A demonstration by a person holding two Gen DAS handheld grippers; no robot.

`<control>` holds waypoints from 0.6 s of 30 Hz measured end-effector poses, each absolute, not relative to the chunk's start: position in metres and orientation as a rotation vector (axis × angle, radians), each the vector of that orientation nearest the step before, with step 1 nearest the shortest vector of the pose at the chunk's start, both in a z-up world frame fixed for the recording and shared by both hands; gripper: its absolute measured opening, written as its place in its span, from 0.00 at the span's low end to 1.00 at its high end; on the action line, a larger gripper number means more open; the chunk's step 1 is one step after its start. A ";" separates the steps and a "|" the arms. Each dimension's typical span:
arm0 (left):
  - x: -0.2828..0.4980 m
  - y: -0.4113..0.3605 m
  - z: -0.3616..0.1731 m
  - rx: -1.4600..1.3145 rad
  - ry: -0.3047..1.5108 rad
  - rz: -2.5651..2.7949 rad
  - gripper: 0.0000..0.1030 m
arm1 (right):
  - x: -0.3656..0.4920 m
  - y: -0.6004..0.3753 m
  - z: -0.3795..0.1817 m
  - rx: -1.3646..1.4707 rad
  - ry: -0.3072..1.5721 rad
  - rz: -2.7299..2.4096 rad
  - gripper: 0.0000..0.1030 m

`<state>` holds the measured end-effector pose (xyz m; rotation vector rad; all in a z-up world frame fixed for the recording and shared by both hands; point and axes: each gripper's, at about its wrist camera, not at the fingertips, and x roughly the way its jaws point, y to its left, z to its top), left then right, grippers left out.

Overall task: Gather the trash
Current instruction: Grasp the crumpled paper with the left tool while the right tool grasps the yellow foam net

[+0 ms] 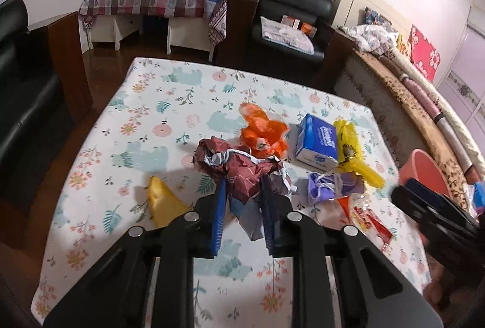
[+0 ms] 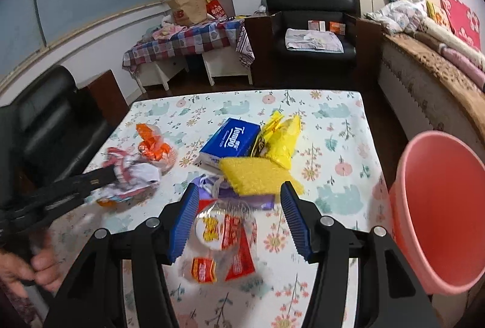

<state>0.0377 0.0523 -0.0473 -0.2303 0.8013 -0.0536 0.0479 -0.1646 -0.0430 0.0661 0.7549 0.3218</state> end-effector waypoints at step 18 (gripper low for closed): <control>0.011 0.043 -0.014 -0.241 0.726 -0.143 0.20 | 0.048 -0.190 -0.043 0.150 0.815 0.347 0.03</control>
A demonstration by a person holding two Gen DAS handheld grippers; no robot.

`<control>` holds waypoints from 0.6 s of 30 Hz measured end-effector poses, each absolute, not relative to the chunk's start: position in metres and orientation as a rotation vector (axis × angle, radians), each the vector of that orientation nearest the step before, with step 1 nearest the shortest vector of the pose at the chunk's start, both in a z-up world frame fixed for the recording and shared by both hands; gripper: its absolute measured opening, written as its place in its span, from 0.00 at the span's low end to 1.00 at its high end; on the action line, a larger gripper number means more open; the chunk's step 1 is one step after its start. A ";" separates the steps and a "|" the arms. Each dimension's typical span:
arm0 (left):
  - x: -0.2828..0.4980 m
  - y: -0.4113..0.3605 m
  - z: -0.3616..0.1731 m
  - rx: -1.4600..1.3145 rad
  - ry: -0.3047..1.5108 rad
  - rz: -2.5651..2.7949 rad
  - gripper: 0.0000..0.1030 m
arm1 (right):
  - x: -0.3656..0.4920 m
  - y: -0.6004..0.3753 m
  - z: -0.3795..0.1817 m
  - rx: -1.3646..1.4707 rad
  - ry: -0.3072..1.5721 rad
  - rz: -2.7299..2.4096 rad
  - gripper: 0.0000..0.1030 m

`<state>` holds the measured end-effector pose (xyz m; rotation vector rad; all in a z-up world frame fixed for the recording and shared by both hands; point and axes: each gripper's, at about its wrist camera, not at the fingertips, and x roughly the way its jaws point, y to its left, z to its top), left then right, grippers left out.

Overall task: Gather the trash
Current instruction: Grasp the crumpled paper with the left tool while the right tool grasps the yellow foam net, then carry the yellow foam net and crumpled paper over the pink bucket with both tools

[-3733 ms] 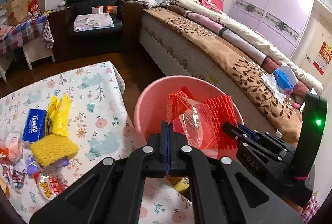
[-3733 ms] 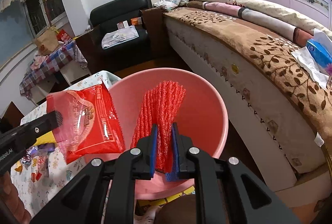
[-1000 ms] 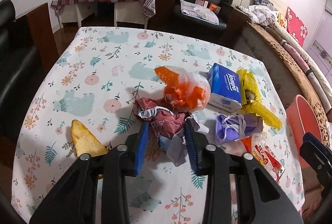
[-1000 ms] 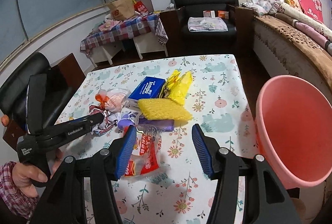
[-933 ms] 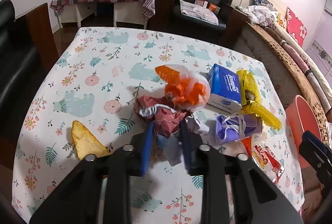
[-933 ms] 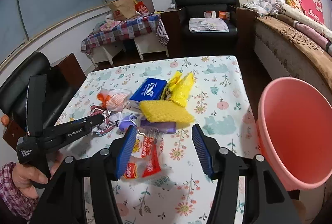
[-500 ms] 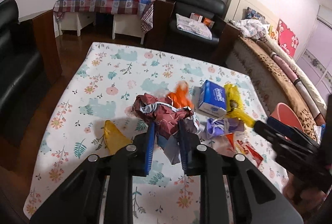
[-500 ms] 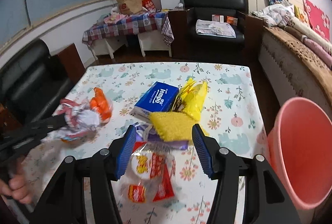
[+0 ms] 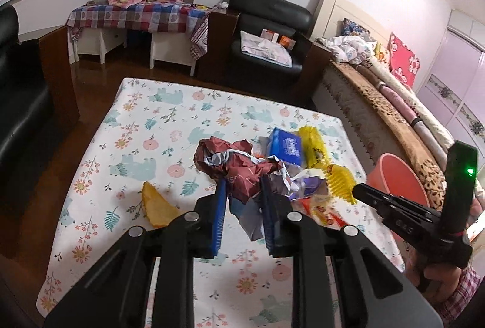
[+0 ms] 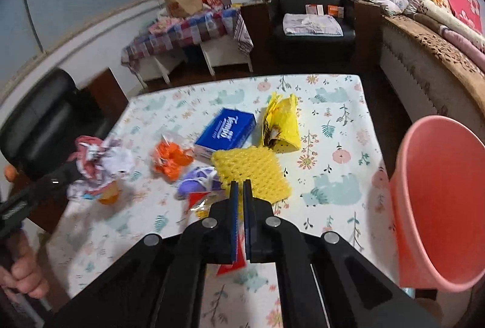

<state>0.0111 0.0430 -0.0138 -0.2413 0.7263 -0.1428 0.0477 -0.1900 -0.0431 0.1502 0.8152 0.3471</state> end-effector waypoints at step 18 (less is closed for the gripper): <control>0.014 -0.060 0.038 -0.177 0.644 -0.404 0.20 | -0.011 -0.307 0.009 0.298 0.654 0.130 0.03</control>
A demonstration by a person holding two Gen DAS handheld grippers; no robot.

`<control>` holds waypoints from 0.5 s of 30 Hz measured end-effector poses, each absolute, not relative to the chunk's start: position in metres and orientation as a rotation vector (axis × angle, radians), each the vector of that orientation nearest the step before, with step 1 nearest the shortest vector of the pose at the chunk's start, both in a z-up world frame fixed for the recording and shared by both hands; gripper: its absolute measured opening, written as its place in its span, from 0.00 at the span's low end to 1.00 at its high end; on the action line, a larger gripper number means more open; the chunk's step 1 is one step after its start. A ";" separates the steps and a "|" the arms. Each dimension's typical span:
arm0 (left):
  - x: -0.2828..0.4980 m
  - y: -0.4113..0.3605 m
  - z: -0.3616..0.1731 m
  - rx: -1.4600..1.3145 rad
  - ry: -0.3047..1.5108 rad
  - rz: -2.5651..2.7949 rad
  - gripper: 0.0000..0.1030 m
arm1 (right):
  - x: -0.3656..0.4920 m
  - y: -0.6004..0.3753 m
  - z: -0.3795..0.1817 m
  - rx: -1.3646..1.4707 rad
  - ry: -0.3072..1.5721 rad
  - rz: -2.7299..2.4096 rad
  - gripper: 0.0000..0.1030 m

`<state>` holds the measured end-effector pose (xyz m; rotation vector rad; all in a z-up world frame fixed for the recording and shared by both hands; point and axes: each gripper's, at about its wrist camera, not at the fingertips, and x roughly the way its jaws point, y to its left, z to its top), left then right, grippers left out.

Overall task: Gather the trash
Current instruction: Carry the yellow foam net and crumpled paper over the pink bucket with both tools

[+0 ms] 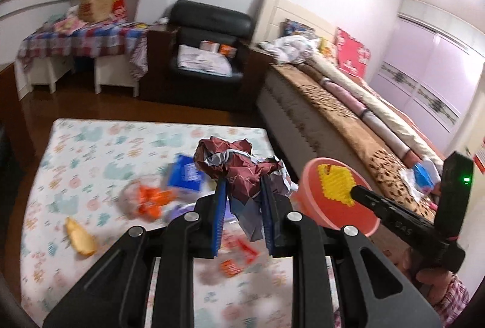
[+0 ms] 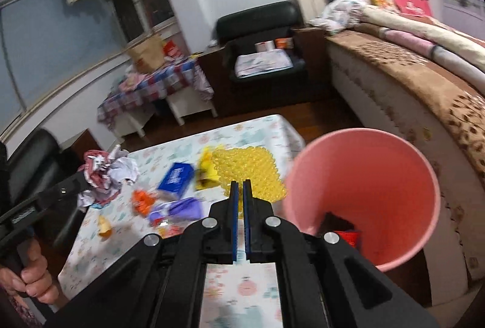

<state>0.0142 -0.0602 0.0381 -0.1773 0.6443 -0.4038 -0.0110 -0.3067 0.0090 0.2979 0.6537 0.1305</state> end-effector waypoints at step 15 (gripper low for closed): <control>0.034 -0.187 0.024 -0.080 0.705 -0.614 0.20 | -0.013 -0.391 -0.030 0.378 0.723 -0.025 0.03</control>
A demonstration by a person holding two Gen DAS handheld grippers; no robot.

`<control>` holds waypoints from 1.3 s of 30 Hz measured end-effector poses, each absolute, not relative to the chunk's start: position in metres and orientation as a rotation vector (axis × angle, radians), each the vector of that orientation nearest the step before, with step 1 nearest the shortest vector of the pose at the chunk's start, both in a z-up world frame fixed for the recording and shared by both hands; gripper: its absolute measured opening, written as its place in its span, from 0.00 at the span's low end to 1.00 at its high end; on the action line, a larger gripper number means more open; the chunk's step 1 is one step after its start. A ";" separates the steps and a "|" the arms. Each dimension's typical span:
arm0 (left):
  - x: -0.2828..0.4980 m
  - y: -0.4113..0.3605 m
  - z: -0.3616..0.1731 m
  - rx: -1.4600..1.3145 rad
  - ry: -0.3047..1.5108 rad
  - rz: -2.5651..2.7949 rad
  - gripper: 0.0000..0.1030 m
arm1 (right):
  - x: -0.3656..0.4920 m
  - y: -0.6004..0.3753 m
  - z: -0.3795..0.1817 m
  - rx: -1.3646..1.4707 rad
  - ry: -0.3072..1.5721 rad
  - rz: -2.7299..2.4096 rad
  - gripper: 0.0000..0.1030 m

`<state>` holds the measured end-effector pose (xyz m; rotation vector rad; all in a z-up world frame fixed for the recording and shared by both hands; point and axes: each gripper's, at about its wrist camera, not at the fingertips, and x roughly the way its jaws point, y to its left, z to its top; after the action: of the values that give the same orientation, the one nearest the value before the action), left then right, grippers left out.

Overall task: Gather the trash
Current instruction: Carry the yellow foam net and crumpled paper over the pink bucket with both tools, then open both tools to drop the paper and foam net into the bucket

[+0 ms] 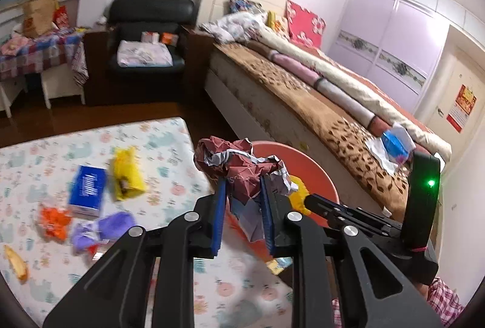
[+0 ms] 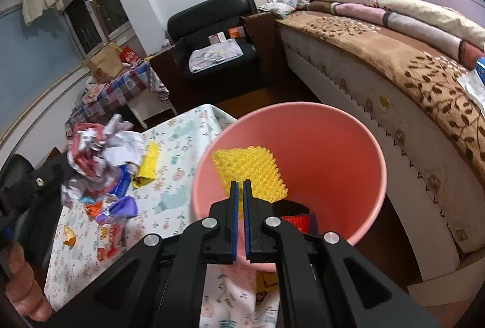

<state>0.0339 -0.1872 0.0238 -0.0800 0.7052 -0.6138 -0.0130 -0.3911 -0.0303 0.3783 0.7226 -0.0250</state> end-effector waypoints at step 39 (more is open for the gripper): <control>0.074 -0.280 -0.051 0.050 0.858 -0.600 0.35 | 0.014 -0.426 -0.076 0.311 0.801 -0.137 0.33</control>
<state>0.0740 -0.2799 -0.0514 0.0497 0.8583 -0.5995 0.0140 -0.4260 -0.0763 0.3108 0.8005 -0.1366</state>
